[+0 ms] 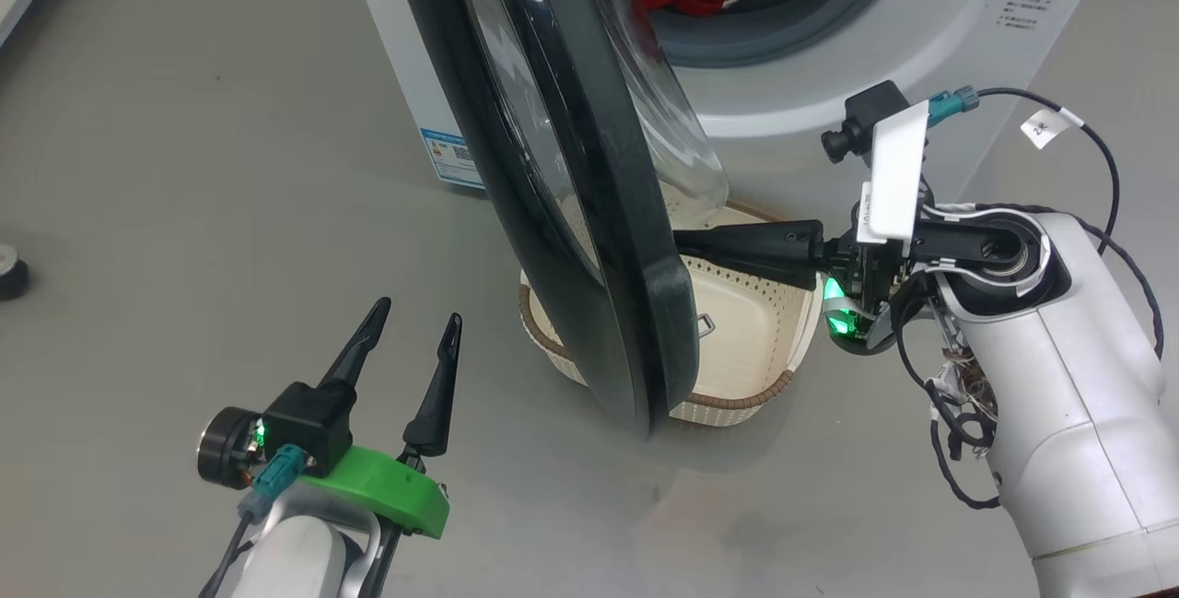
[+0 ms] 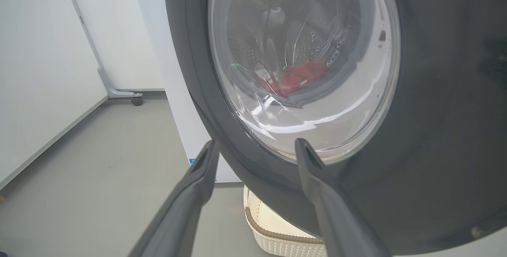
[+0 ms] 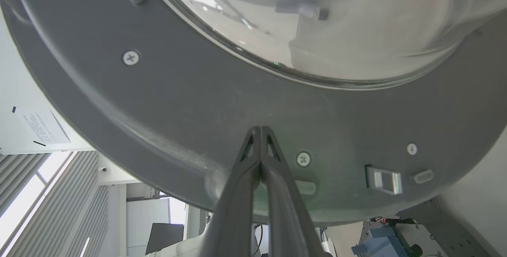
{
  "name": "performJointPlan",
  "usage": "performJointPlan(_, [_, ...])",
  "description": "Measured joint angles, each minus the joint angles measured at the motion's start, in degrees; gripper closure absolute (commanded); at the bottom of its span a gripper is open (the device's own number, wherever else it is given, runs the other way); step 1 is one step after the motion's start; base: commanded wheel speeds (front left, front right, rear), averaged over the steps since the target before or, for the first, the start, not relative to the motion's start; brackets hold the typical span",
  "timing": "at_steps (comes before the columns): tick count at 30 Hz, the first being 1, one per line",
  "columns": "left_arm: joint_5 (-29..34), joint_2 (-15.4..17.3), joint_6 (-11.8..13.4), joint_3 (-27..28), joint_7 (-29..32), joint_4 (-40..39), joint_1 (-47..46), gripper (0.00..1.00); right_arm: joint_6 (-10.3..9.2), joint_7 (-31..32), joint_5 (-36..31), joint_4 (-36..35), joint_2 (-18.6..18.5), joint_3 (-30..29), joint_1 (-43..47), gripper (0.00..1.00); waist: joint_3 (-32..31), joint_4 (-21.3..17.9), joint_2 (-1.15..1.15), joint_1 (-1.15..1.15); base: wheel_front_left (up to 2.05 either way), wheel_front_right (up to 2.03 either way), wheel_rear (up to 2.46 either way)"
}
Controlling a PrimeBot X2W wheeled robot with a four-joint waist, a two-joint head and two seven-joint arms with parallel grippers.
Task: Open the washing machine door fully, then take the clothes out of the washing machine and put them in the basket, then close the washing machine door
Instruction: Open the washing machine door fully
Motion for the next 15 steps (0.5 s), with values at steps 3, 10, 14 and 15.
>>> performJointPlan(3, [0.0,0.01,-0.01,-0.01,0.0,0.08,0.18,0.0,0.0,0.0,0.09,-0.37,0.45,0.66,1.14,1.0,-0.41,0.9,0.0,0.0,0.0,0.0,0.0])
performJointPlan(10, [-0.02,0.04,-0.01,-0.09,0.0,0.24,0.96,0.0,0.0,-0.1,0.58,-1.07,0.73,1.42,3.38,1.0,-1.34,3.05,0.0,0.0,0.0,0.0,0.0])
performJointPlan(14, [-0.02,0.07,-0.01,-0.09,0.0,0.37,1.1,0.0,0.01,-0.11,0.68,-1.49,1.02,2.19,4.31,1.0,-1.92,4.22,0.0,0.0,0.0,0.0,0.0])
performJointPlan(15, [-0.02,0.07,-0.01,-0.1,0.0,0.37,1.12,0.0,0.0,-0.27,0.74,-1.63,1.11,2.34,4.53,1.0,-2.07,4.5,0.0,0.0,0.0,0.0,0.0])
